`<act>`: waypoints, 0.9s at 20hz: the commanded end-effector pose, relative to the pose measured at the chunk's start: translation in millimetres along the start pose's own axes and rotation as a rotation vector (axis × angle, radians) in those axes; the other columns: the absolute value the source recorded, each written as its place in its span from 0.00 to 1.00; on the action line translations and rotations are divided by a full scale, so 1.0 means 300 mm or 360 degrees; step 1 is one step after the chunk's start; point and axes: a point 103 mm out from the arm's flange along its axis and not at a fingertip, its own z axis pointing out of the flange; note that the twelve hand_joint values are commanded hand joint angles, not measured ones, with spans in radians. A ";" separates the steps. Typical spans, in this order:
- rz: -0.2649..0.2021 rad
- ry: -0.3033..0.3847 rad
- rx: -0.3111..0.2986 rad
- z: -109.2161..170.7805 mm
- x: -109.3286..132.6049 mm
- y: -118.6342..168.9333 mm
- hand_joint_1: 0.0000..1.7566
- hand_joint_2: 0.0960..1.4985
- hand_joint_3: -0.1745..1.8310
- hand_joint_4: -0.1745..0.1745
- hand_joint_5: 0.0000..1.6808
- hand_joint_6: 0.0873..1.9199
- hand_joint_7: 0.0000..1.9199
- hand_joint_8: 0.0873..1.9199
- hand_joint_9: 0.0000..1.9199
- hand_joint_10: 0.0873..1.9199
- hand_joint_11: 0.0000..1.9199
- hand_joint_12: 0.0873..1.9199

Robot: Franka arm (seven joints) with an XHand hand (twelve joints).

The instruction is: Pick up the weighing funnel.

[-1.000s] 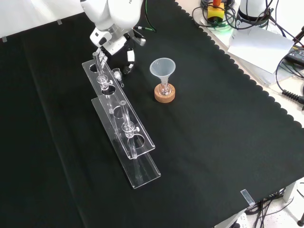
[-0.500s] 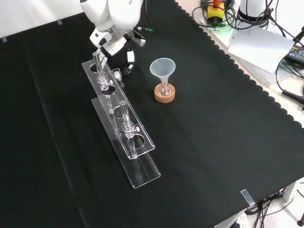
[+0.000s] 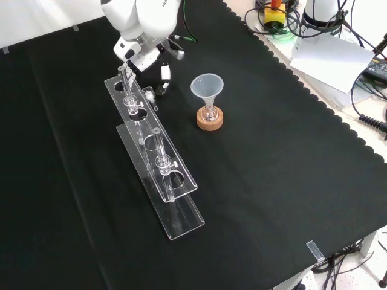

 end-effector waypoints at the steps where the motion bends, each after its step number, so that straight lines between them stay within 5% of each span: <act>1: 0.0001 -0.0007 0.0011 0.005 0.002 0.004 0.54 0.36 0.43 0.44 0.35 0.43 0.18 0.33 0.31 0.27 0.14 0.71; 11: 0.0001 -0.0009 0.0018 0.005 0.007 0.019 0.53 0.36 0.43 0.50 0.40 0.46 0.18 0.33 0.31 0.27 0.14 0.71; 12: 0.0002 -0.0015 0.0019 0.004 0.010 0.020 0.53 0.36 0.43 0.54 0.43 0.47 0.18 0.33 0.31 0.27 0.14 0.71; 14: 0.0017 -0.0041 0.0024 0.000 0.012 0.023 0.57 0.47 0.37 0.84 0.56 0.49 0.18 0.34 0.31 0.28 0.14 0.71; 15: 0.0024 -0.0054 0.0030 -0.002 0.013 0.023 0.59 0.47 0.38 0.92 0.60 0.48 0.18 0.33 0.32 0.27 0.15 0.70; 18: 0.0044 -0.0077 0.0048 -0.014 0.013 0.022 0.61 0.41 0.46 1.00 0.66 0.48 0.20 0.32 0.34 0.26 0.16 0.69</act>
